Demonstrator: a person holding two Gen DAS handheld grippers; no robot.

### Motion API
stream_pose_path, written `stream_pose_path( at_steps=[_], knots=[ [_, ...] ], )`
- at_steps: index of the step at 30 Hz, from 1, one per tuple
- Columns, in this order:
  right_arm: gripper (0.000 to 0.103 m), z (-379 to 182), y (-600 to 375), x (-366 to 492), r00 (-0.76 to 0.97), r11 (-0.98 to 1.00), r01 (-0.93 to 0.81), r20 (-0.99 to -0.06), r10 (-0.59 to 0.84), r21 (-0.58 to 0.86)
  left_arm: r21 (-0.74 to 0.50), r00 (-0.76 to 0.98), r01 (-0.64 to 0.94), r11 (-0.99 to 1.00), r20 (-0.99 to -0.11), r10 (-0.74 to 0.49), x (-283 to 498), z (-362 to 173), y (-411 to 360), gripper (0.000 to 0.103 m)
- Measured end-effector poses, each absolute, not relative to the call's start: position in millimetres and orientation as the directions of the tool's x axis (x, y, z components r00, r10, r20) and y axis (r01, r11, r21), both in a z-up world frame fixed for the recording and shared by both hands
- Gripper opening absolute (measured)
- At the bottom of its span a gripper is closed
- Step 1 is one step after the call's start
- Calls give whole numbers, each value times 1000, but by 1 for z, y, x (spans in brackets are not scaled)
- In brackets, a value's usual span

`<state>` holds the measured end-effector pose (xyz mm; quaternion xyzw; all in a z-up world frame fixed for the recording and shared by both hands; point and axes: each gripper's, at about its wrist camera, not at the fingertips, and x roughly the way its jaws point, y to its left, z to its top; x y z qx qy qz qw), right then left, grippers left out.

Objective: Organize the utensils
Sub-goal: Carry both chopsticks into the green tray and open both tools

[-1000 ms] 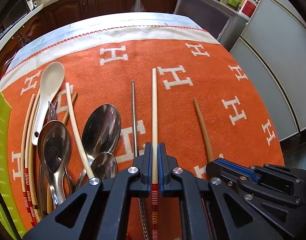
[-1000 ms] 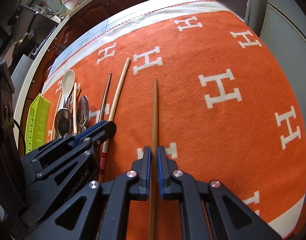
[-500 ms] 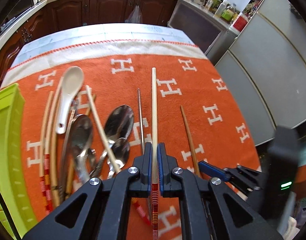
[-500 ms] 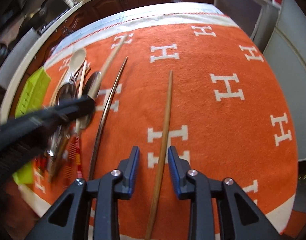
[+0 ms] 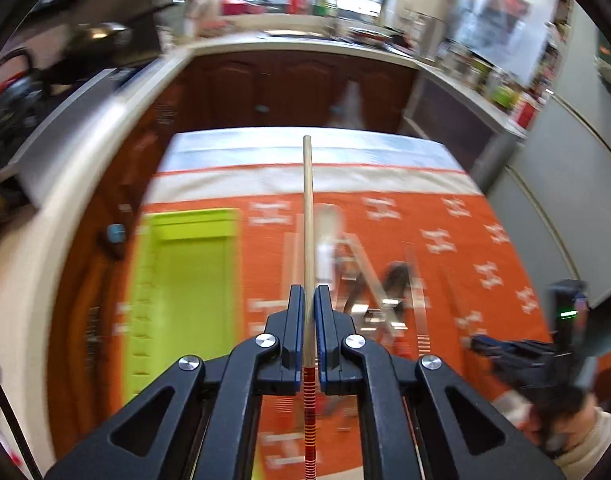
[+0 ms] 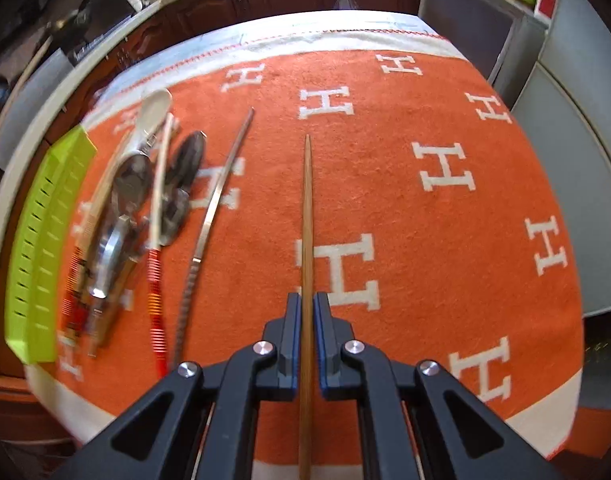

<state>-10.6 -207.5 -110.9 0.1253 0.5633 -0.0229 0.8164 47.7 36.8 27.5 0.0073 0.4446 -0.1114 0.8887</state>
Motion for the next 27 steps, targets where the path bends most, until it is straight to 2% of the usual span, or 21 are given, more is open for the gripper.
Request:
stream_pose_path(
  at_steps=[7,13,19,27],
  knots=[
    [6,-46,-160,1,447,914,23,-822,353,405,-50,597,47,998,-799,-68,53,8,109,3],
    [6,-9,-81,26,445,857,-144,-741,503,495,-93,561,-1,996,-824,-76,66,-25,129,3],
    [6,-15,-25,57,401,823,-185,-723,562,537,-137,512,-27,990,-853,-104,74,-58,134,3],
    [7,-51,5,80,334,839,-130,-774,539,528,-200,509,-45,979,-847,-150,78,-72,147,3]
  ],
)
